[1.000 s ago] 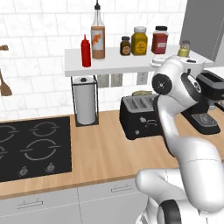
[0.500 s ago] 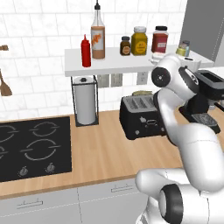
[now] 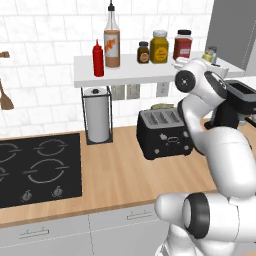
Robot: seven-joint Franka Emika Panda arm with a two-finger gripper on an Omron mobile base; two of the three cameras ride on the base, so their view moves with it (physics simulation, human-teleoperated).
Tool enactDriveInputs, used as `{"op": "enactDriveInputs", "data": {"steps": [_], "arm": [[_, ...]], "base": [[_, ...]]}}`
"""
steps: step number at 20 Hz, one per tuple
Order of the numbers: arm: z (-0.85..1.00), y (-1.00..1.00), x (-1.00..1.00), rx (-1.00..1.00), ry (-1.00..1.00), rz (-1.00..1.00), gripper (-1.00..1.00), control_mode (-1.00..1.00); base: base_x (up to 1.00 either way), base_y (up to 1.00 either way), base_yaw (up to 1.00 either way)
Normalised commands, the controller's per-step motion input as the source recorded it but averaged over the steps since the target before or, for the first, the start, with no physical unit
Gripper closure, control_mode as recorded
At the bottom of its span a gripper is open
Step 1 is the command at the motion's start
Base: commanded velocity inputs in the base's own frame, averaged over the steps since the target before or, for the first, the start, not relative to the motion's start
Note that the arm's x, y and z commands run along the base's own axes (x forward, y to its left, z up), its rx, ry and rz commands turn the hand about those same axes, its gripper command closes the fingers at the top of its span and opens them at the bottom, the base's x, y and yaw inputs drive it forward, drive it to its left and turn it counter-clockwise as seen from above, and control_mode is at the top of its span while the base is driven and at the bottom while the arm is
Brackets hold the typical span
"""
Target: Put the shaker and condiment bottle from the counter next to their counterparts in the cabinet.
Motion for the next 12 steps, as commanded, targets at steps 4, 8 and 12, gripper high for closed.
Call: {"op": "enactDriveInputs", "data": {"steps": [4,8,12], "arm": [[-0.16,-0.16,0.20,0.01,-0.05,0.00,1.00,-1.00],[-0.16,-0.03,0.16,0.00,-0.08,0.00,1.00,-1.00],[-0.12,0.00,0.22,0.00,-0.06,0.00,1.00,-1.00]], "base": [[0.00,0.00,0.00],[0.00,0.00,0.00],[0.00,0.00,0.00]]}}
